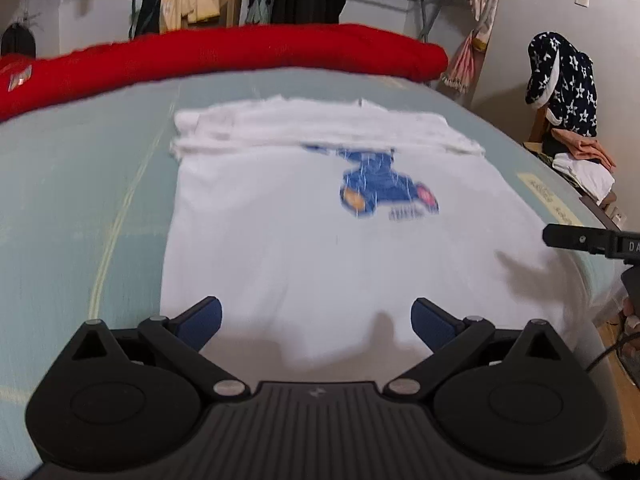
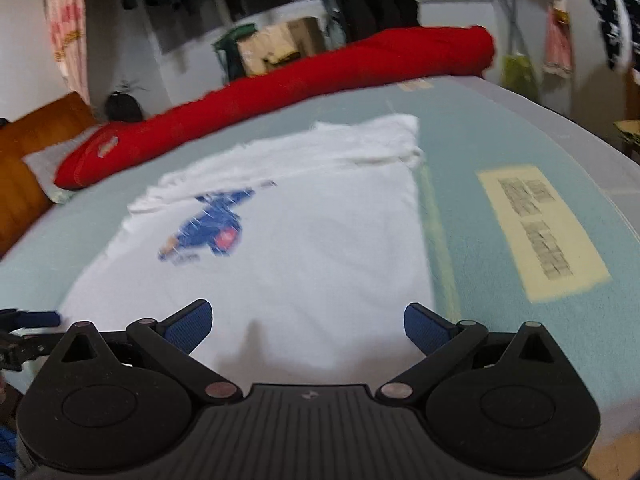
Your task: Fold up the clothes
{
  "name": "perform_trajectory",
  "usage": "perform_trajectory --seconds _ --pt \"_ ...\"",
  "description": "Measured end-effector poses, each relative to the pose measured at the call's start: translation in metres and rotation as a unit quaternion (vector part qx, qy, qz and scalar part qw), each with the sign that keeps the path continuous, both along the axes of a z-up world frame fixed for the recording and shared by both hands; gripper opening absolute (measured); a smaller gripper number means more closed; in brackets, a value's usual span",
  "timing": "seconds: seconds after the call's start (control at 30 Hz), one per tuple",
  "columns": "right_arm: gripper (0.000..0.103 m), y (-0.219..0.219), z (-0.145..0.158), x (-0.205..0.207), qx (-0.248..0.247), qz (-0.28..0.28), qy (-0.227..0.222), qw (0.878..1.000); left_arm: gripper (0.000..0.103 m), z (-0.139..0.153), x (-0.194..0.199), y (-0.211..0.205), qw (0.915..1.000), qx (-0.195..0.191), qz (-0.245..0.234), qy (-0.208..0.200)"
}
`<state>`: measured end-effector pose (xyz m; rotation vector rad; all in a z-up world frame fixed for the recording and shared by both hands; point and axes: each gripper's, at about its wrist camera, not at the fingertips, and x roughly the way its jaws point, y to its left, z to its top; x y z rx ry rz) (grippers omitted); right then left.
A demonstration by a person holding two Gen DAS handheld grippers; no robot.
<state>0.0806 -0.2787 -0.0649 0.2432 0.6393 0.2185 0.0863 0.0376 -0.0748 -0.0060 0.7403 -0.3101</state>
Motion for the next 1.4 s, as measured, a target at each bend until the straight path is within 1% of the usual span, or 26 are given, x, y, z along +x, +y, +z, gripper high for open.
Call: perform_trajectory --seconds 0.03,0.1,0.13,0.2,0.3,0.4,0.43,0.53,0.57,0.6,0.63,0.7,0.73,0.8,0.87,0.9,0.97,1.0,1.07,1.17,1.2,1.23,1.27,1.33,1.4 --pt "0.103 0.004 0.003 0.007 0.0 0.015 -0.007 1.0 0.1 0.002 0.006 -0.002 0.9999 -0.001 -0.008 -0.006" --pt "0.103 0.013 0.005 0.023 0.001 0.054 -0.021 0.998 0.101 -0.001 0.024 -0.003 0.9997 -0.016 -0.017 0.001" --pt "0.103 0.016 0.005 0.032 0.002 0.066 -0.02 0.998 0.101 -0.003 0.033 -0.004 0.9995 -0.023 -0.022 0.005" --pt "0.103 0.018 0.0 0.05 0.0 0.074 -0.007 0.997 0.1 -0.015 0.047 -0.001 0.9994 -0.021 -0.009 0.026" --pt "0.103 0.01 -0.011 0.065 -0.017 0.064 0.026 0.997 0.101 -0.029 0.047 0.008 0.9997 -0.012 -0.015 0.016" --pt "0.103 -0.002 -0.019 0.058 -0.05 0.067 0.027 0.996 0.102 -0.031 0.034 0.003 0.9981 0.036 -0.05 -0.004" --pt "0.103 -0.003 -0.02 0.055 -0.07 0.077 0.029 0.994 0.102 -0.03 0.032 0.001 0.9976 0.044 -0.053 -0.005" --pt "0.103 0.006 -0.016 0.047 -0.153 0.096 0.026 0.983 0.102 -0.02 0.023 -0.004 0.9963 0.068 -0.052 -0.002" --pt "0.103 0.008 -0.012 0.043 -0.171 0.104 0.022 0.979 0.102 -0.015 0.016 -0.007 0.9945 0.083 -0.062 -0.015" --pt "0.103 0.01 -0.006 0.036 -0.182 0.117 0.011 0.976 0.102 -0.009 0.005 -0.011 0.9904 0.105 -0.08 -0.042" --pt "0.103 0.011 0.001 0.028 -0.191 0.132 -0.003 0.973 0.102 -0.006 -0.007 -0.016 0.984 0.13 -0.099 -0.071" --pt "0.103 0.018 0.013 0.01 -0.224 0.166 -0.038 0.959 0.102 -0.004 -0.035 -0.029 0.9652 0.186 -0.142 -0.116" --pt "0.103 0.023 0.019 0.0 -0.245 0.185 -0.055 0.95 0.102 -0.005 -0.049 -0.035 0.9538 0.213 -0.163 -0.135" --pt "0.103 0.037 0.021 -0.02 -0.29 0.228 -0.08 0.926 0.102 -0.01 -0.076 -0.048 0.9282 0.26 -0.207 -0.168" --pt "0.103 0.053 0.017 -0.039 -0.329 0.264 -0.097 0.901 0.102 -0.022 -0.096 -0.06 0.9078 0.29 -0.244 -0.18" --pt "0.103 0.061 0.013 -0.047 -0.347 0.28 -0.104 0.889 0.102 -0.029 -0.103 -0.066 0.8994 0.304 -0.258 -0.179" --pt "0.103 0.077 0.0 -0.06 -0.375 0.302 -0.114 0.869 0.102 -0.044 -0.108 -0.076 0.8878 0.327 -0.274 -0.171" --pt "0.103 0.083 -0.006 -0.063 -0.379 0.309 -0.111 0.865 0.102 -0.051 -0.11 -0.08 0.8823 0.338 -0.279 -0.172" --pt "0.103 0.094 -0.016 -0.065 -0.372 0.319 -0.097 0.866 0.102 -0.064 -0.112 -0.089 0.8708 0.358 -0.289 -0.174" --pt "0.103 0.102 -0.022 -0.067 -0.352 0.323 -0.087 0.874 0.102 -0.079 -0.106 -0.098 0.8567 0.39 -0.285 -0.182" --pt "0.103 0.103 -0.022 -0.067 -0.348 0.321 -0.086 0.877 0.102 -0.084 -0.106 -0.101 0.8492 0.403 -0.283 -0.192" --pt "0.103 0.102 -0.022 -0.067 -0.342 0.317 -0.084 0.88 0.102 -0.088 -0.109 -0.103 0.8396 0.417 -0.283 -0.202" --pt "0.103 0.101 -0.021 -0.066 -0.336 0.313 -0.082 0.884 0.102 -0.093 -0.11 -0.105 0.8279 0.434 -0.286 -0.21" --pt "0.103 0.098 -0.018 -0.065 -0.323 0.306 -0.081 0.892 0.102 -0.105 -0.113 -0.111 0.8069 0.462 -0.292 -0.223" --pt "0.103 0.095 -0.015 -0.066 -0.316 0.297 -0.083 0.897 0.102 -0.113 -0.115 -0.114 0.7923 0.478 -0.295 -0.24"
